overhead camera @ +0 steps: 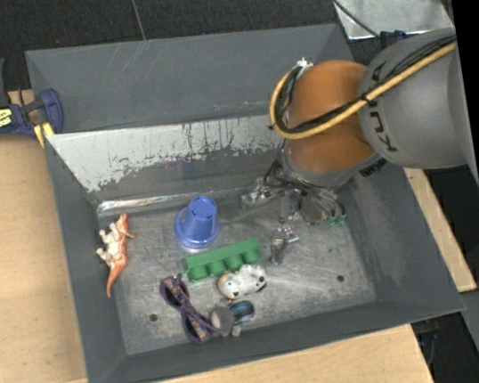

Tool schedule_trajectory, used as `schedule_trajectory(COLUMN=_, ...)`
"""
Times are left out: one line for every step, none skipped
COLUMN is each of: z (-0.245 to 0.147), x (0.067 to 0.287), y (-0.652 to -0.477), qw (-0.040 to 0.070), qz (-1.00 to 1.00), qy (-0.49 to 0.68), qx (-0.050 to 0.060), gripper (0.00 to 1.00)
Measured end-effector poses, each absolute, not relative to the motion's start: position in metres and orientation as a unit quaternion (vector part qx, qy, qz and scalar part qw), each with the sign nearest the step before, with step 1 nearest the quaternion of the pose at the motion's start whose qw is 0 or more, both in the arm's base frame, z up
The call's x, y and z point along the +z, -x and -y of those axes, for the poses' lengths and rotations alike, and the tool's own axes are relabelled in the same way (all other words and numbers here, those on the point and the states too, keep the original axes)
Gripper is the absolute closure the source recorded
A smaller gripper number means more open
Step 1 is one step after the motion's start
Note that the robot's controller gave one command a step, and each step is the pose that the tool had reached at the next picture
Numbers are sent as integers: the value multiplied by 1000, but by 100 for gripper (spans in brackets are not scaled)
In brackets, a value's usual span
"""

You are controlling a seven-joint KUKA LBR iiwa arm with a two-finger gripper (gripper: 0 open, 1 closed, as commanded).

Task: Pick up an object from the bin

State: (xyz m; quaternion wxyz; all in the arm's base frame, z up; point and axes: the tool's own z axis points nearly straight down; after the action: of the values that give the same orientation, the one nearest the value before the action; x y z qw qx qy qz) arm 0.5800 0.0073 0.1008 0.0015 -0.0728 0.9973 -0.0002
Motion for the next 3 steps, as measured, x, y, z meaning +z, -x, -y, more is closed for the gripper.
schedule_trajectory(z=-79, x=76, y=-540, qw=3, qz=-997, qy=71, qx=0, gripper=0)
schedule_trajectory(z=-93, x=75, y=-546, qw=2, qz=-995, qy=102, qx=4, gripper=100)
schedule_trajectory(z=-88, x=75, y=-551, qw=2, qz=-994, qy=105, qx=4, gripper=100)
